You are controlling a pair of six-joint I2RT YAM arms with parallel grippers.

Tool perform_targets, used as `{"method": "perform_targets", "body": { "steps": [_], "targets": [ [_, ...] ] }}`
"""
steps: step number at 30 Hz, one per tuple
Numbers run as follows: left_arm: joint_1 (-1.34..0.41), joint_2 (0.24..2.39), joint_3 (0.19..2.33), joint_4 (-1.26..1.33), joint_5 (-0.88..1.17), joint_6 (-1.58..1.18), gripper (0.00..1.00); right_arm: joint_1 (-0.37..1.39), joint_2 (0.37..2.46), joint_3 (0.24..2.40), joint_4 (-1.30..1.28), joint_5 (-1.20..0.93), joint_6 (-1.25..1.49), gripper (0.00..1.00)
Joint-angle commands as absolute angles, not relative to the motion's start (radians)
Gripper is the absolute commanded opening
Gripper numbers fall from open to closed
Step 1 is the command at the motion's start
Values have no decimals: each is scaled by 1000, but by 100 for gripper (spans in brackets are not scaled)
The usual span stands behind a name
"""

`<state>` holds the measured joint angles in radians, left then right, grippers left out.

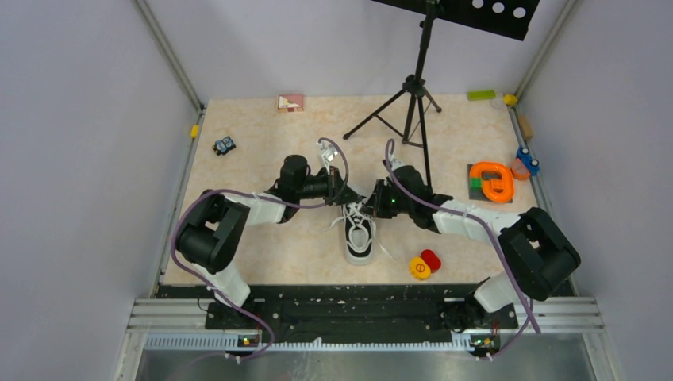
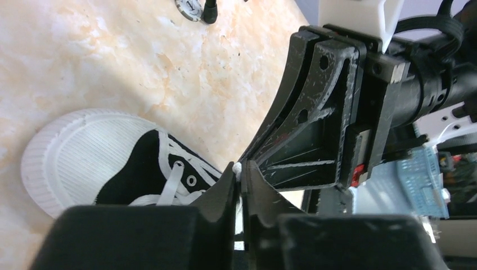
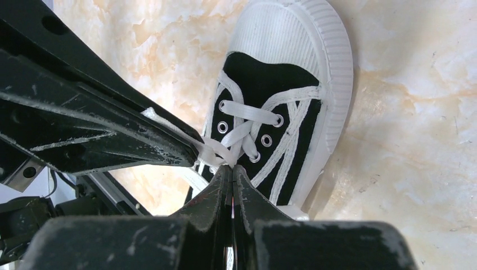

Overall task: Tie the shoes
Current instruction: Cross the shoelace with the shoelace.

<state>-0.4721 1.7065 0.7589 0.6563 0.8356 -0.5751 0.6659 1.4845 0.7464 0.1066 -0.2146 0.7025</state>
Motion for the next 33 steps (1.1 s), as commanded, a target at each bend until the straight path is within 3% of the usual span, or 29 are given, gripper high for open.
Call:
{"method": "perform_targets", "body": {
  "steps": [1, 25, 33],
  "targets": [
    [-471, 1672, 752, 708, 840, -564, 0, 683, 1422, 749, 127, -189, 706, 0],
    [-440, 1625, 699, 683, 819, -552, 0, 684, 1325, 651, 103, -170, 706, 0],
    [-443, 1654, 702, 762, 924, -613, 0, 684, 1335, 644, 126, -176, 723, 0]
  ]
}}
